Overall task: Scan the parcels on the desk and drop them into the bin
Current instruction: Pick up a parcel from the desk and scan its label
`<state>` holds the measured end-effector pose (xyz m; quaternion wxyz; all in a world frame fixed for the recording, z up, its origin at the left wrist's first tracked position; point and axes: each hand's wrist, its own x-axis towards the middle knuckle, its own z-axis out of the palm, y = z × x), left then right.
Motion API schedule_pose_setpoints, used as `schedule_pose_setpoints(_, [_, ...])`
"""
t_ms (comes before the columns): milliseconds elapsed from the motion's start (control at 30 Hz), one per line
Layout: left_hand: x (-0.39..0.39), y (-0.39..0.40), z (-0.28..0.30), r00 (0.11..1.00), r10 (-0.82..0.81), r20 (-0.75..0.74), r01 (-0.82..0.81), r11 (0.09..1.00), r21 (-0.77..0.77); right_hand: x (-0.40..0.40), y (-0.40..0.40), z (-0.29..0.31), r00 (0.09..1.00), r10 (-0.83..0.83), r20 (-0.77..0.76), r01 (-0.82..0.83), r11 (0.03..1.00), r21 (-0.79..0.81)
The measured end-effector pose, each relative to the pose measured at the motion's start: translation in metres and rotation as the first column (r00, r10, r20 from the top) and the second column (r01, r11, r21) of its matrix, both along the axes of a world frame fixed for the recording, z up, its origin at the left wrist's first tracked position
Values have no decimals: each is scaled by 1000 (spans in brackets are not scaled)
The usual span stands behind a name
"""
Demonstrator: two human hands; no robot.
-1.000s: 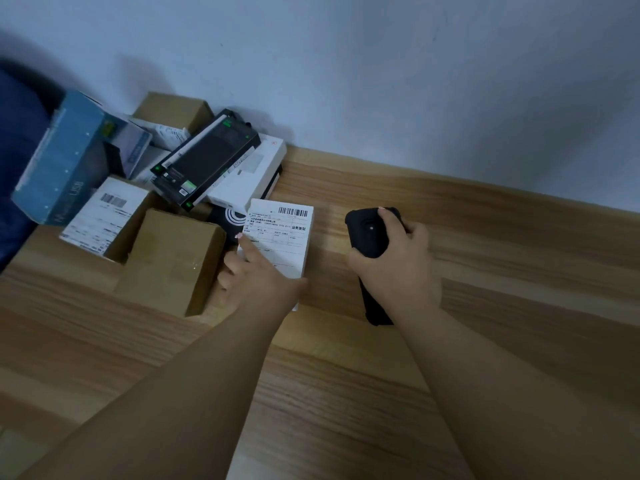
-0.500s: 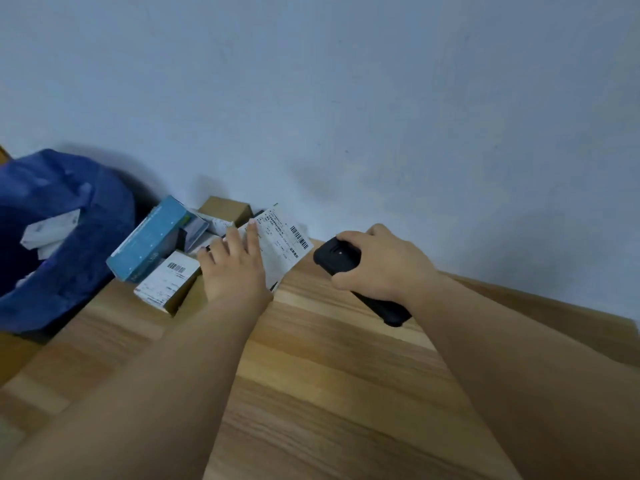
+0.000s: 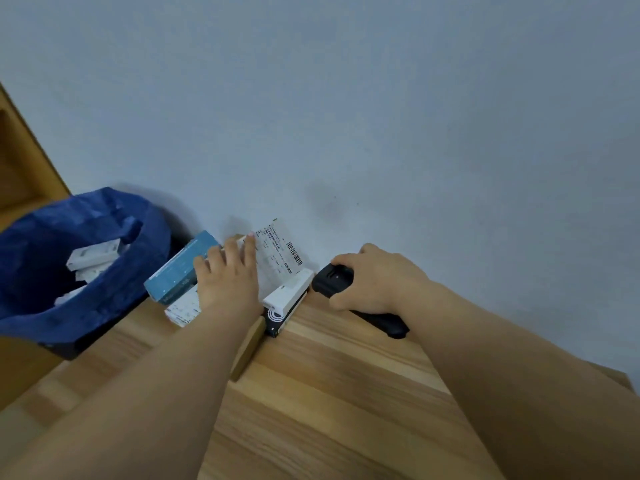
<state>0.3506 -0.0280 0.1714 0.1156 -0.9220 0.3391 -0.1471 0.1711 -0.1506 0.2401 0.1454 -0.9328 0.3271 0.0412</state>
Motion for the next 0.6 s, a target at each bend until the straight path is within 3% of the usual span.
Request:
schedule_pose_setpoints(200, [2,23,11,997,63,-43,-64,998,-4,11,14,9,997,-23,74,22,1000,14])
schedule_pose_setpoints(367, [23,51,22,950,190,-250,-236,957,-169,45,36,13,971,-80,227,60,994,97])
schedule_pose_setpoints(500, [32,86,25,812,292,-505,-503,789,-353,87,83,4,894,-190,406,82,960,269])
schedule_pose_setpoints(600, [40,128,18,748,352,-563,-623,665,-412,120,134,-11,824,-269,499,58,916,398])
